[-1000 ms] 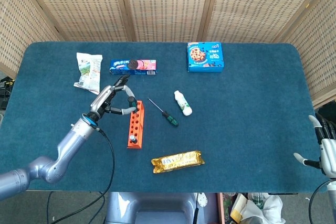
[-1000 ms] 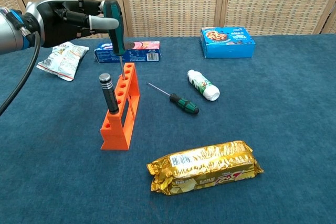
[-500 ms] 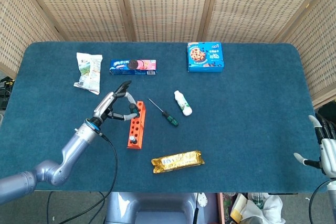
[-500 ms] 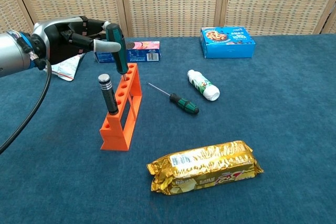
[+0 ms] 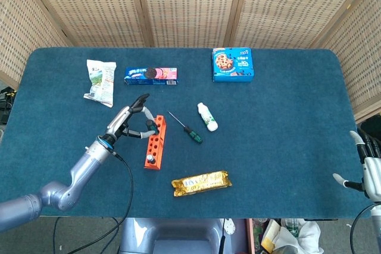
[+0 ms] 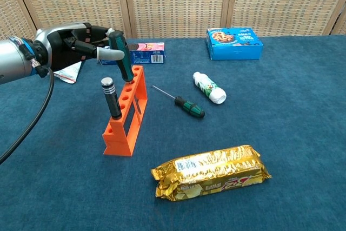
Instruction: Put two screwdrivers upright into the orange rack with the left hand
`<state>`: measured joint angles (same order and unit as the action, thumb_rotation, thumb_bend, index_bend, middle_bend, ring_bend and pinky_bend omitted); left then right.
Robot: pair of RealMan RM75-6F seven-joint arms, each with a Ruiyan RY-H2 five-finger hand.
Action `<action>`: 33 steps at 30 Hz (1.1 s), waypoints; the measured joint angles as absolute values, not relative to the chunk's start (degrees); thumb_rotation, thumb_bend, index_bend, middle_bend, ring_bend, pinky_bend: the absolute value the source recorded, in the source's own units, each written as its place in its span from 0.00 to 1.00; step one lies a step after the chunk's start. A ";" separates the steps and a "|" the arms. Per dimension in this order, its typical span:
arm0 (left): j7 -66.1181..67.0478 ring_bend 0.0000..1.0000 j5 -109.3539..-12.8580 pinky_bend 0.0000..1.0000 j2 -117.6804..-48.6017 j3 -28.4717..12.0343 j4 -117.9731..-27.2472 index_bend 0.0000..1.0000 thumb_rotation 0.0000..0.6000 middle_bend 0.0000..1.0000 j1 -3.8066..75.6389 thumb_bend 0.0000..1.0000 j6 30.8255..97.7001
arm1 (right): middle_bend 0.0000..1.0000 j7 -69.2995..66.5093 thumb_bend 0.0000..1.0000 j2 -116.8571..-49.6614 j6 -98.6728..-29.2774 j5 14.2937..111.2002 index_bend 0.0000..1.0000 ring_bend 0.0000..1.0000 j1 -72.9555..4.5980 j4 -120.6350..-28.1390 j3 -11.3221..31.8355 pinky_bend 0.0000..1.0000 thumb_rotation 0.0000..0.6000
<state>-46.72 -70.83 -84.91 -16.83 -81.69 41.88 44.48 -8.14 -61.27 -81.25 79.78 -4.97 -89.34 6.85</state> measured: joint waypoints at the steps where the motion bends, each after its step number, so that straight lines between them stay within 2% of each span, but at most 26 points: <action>1: -46.62 0.00 -70.80 0.00 -84.93 -16.82 -81.67 0.66 1.00 0.00 41.87 0.53 44.48 | 0.00 -8.16 0.00 -61.27 -81.25 79.81 0.00 0.00 -4.96 -89.34 6.84 0.00 1.00; 19: -45.27 0.00 -69.56 0.00 -84.72 -17.13 -82.09 0.48 1.00 0.00 41.98 0.54 43.34 | 0.00 -8.23 0.00 -61.19 -81.36 79.83 0.00 0.00 -4.90 -89.40 6.83 0.00 1.00; 27: -44.77 0.00 -69.59 0.00 -84.32 -17.29 -82.69 0.35 1.00 0.00 41.76 0.34 43.54 | 0.00 -8.40 0.00 -61.07 -81.45 79.91 0.00 0.00 -4.85 -89.48 6.82 0.00 1.00; 33: -45.01 0.00 -69.87 0.00 -83.92 -17.52 -83.38 0.31 1.00 0.00 41.62 0.28 43.66 | 0.00 -8.41 0.00 -61.05 -81.48 79.95 0.00 0.00 -4.83 -89.54 6.81 0.00 1.00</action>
